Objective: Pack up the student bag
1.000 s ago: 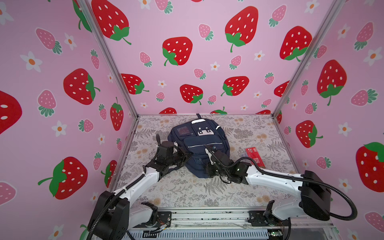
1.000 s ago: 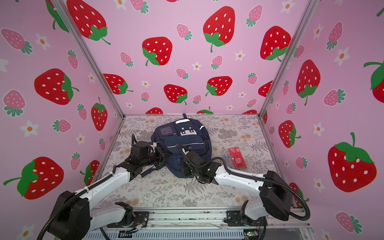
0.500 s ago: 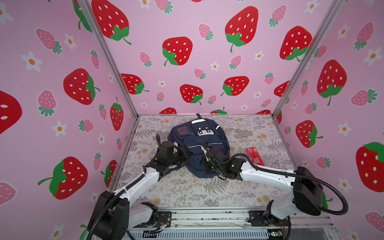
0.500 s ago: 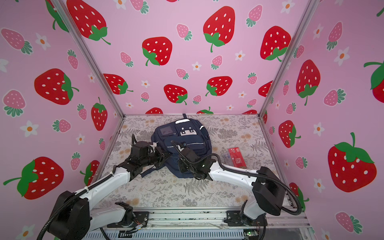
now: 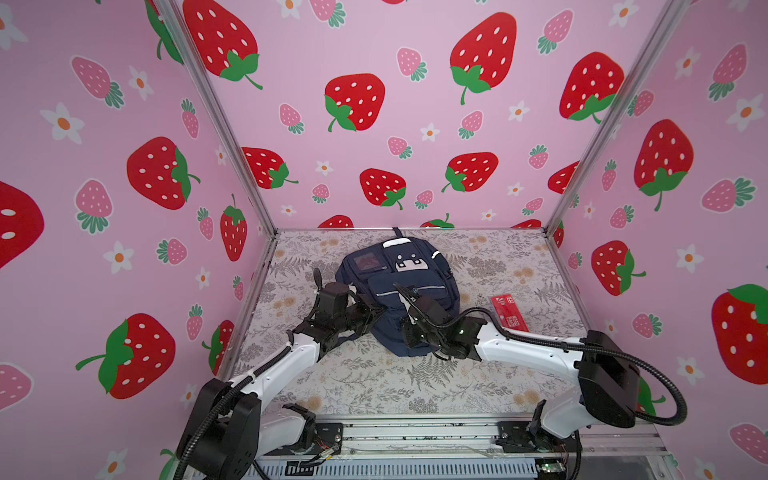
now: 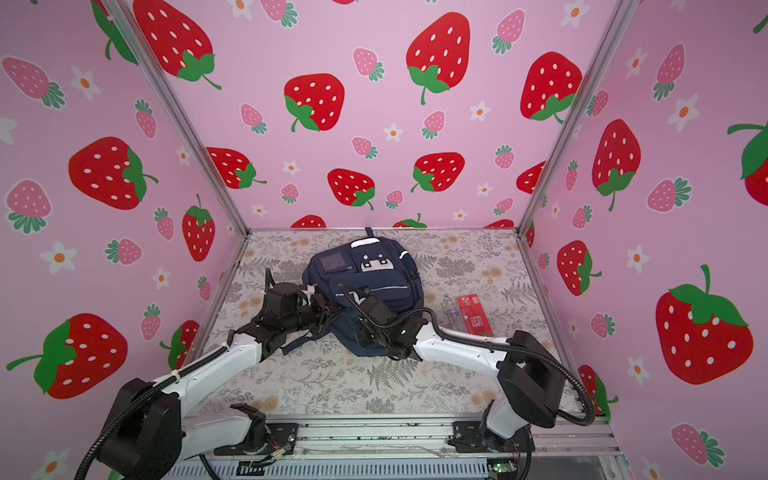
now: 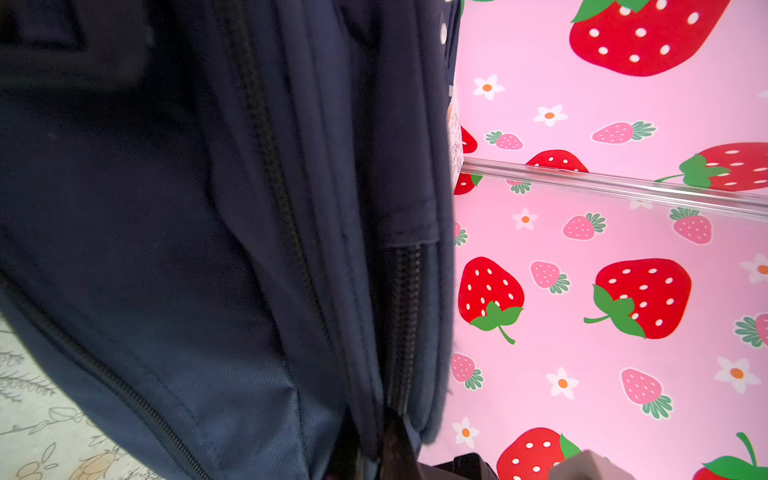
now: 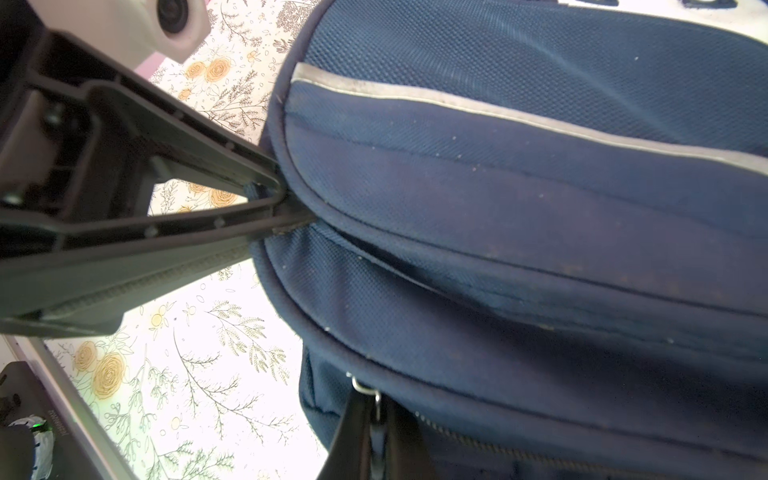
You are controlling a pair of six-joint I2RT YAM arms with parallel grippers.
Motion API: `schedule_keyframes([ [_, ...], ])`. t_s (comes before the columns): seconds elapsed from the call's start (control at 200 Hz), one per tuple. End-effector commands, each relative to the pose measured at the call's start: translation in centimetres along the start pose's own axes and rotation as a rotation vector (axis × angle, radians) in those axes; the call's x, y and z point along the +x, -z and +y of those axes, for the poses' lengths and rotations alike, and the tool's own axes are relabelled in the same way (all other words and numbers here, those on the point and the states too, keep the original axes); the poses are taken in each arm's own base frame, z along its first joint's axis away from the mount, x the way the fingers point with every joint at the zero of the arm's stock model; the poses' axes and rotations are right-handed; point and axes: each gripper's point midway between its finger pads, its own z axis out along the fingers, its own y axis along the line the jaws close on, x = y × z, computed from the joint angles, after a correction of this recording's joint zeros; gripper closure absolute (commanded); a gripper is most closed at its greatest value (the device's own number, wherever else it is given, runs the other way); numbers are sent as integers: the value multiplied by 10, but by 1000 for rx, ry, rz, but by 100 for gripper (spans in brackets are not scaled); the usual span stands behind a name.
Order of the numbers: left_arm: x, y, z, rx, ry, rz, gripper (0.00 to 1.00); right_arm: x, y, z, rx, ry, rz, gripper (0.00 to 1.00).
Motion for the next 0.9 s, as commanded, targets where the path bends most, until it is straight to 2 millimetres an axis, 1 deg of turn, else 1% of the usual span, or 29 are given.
schedule_keyframes([
  [0.0, -15, 11, -52, 149, -79, -43, 100, -4, 10, -7, 41, -14, -1, 100],
  [0.18, -28, 21, -48, 119, -97, -81, 100, 10, 27, -28, 111, -14, 17, 100],
  [0.34, -36, 28, -43, 77, -120, -112, 100, 17, 41, -49, 170, -17, 9, 100],
  [0.44, -46, 35, -34, 30, -128, -145, 100, 21, 47, -66, 207, -35, 10, 100],
  [0.555, -59, 46, -20, -67, -163, -204, 100, 22, 54, -77, 223, -52, 0, 100],
  [0.64, -69, 55, -16, -149, -229, -253, 100, 26, 55, -78, 223, -43, 14, 100],
  [0.695, -77, 60, -13, -181, -237, -275, 100, 28, 53, -76, 215, -36, 29, 100],
  [0.805, -94, 65, -14, -189, -221, -305, 100, 31, 49, -63, 182, -20, 46, 100],
  [0.895, -102, 66, -19, -209, -252, -315, 100, 31, 47, -51, 171, -4, 46, 100],
])
